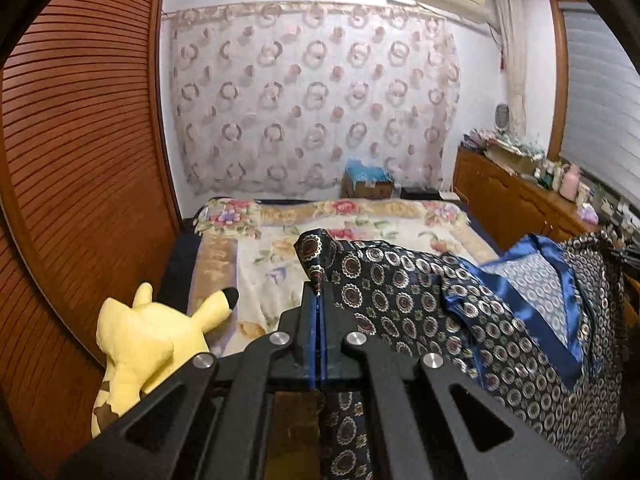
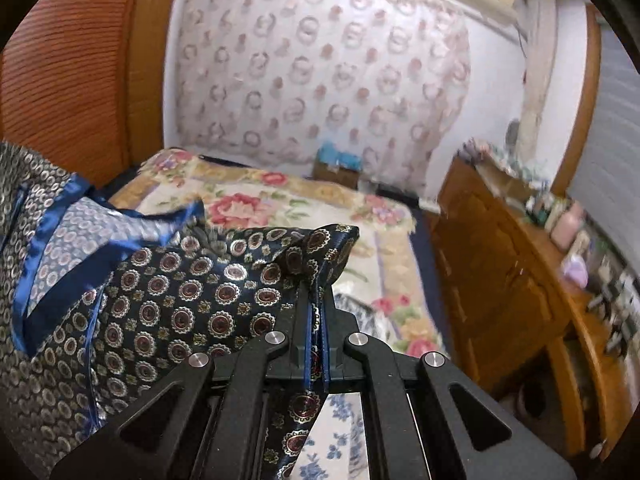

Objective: Fold small clothes

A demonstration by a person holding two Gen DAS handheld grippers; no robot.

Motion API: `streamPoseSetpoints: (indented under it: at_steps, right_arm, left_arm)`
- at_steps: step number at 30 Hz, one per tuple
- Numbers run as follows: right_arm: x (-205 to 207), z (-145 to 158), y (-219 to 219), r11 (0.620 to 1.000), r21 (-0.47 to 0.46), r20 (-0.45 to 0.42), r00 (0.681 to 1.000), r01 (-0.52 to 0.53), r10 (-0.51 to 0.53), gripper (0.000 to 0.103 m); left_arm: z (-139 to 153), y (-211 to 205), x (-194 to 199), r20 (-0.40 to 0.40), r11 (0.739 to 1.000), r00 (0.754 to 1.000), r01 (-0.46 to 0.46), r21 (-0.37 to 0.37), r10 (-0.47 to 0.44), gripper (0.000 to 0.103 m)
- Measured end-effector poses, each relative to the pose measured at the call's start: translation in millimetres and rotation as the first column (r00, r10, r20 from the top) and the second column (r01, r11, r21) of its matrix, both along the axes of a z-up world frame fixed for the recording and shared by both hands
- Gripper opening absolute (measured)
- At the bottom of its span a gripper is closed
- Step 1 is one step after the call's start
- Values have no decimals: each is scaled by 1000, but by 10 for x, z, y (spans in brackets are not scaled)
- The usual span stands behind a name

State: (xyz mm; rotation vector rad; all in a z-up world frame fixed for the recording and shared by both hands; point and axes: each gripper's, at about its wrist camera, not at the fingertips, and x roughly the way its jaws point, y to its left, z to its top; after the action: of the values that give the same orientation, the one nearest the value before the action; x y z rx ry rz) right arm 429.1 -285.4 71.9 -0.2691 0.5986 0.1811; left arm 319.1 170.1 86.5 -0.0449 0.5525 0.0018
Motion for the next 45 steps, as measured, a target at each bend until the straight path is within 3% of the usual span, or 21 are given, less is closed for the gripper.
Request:
streamPoseSetpoints:
  at_steps: [6,19,27,34,42,45]
  right_arm:
    - [-384,-217,-98,995,78,-24,997,-64,67,0]
    - [-1882,-393,-119,975,132,40,984,-179,175,0]
    - [-2762,-718,-291,970,159,19,983,-184,183,0]
    - [-3260,-994,-495,973,166,-49,985,-158,168,0]
    - [-3625,-1173,-612,976,175,-128,980,-130,153,2]
    - [-3670,-1229,-629,985,136,-146,981,-104,124,14]
  left_arm:
    - [-292,-30,-505,-15,999,999,28,-30,-28,0]
    - [-582,-205,-1849,25,995,995,95,-12,-94,0]
    - [-985,-210,-2583,-5,994,995,98,-49,-98,0]
    - [-1245,-175,-3033,-58,995,995,75,-73,-79,0]
    - [-1290,-126,-3393,-90,994,993,69,-83,-77,2]
    - [-1248,-52,-3417,-82,992,994,69,-104,-78,8]
